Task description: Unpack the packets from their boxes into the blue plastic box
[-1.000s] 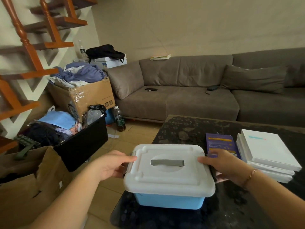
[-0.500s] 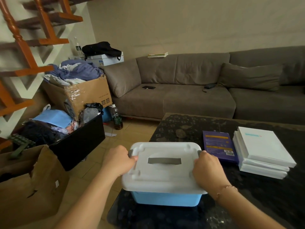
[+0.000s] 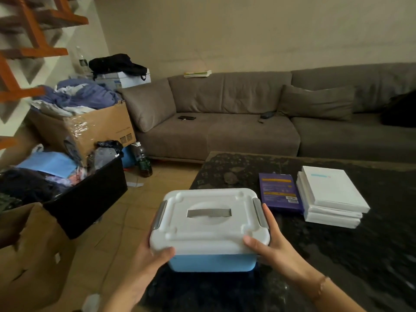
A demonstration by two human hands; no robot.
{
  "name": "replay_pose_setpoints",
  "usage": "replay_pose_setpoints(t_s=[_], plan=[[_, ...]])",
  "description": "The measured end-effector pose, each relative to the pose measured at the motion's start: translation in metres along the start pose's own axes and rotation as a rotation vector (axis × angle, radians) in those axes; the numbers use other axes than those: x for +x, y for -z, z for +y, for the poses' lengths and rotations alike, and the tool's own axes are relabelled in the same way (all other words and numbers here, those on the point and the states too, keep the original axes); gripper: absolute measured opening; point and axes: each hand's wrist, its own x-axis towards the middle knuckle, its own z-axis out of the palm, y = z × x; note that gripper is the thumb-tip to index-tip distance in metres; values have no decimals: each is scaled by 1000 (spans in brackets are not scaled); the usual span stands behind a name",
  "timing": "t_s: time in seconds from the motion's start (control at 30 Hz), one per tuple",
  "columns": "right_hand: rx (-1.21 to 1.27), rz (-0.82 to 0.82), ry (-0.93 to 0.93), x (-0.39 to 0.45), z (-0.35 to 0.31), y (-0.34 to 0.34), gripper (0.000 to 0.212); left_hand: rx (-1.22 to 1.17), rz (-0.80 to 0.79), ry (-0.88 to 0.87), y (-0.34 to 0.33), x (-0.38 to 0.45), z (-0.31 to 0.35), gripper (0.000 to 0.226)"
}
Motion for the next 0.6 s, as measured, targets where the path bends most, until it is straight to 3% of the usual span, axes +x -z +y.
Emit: replay_pose_setpoints(t_s=[0.1, 0.23, 0.37, 0.43, 0.5, 0.6], plan=[[-32, 21, 23, -9, -3, 3, 121, 41, 29, -10, -8, -6, 2, 124], [-99, 80, 26, -36, -2, 18, 129, 68, -47, -3, -25, -12, -2, 93], [-166, 198, 26, -67, 15, 25, 118, 140, -59, -58, -37, -26, -9, 124], [-212, 252, 34, -72, 22, 25, 114, 159, -15, -67, -44, -27, -15, 104], [-242, 270, 50, -73, 28, 25, 115, 163, 23, -53, -50, -30, -15, 62], [-222, 264, 50, -73, 30, 22, 116, 173, 11, -38, -52, -35, -18, 47]])
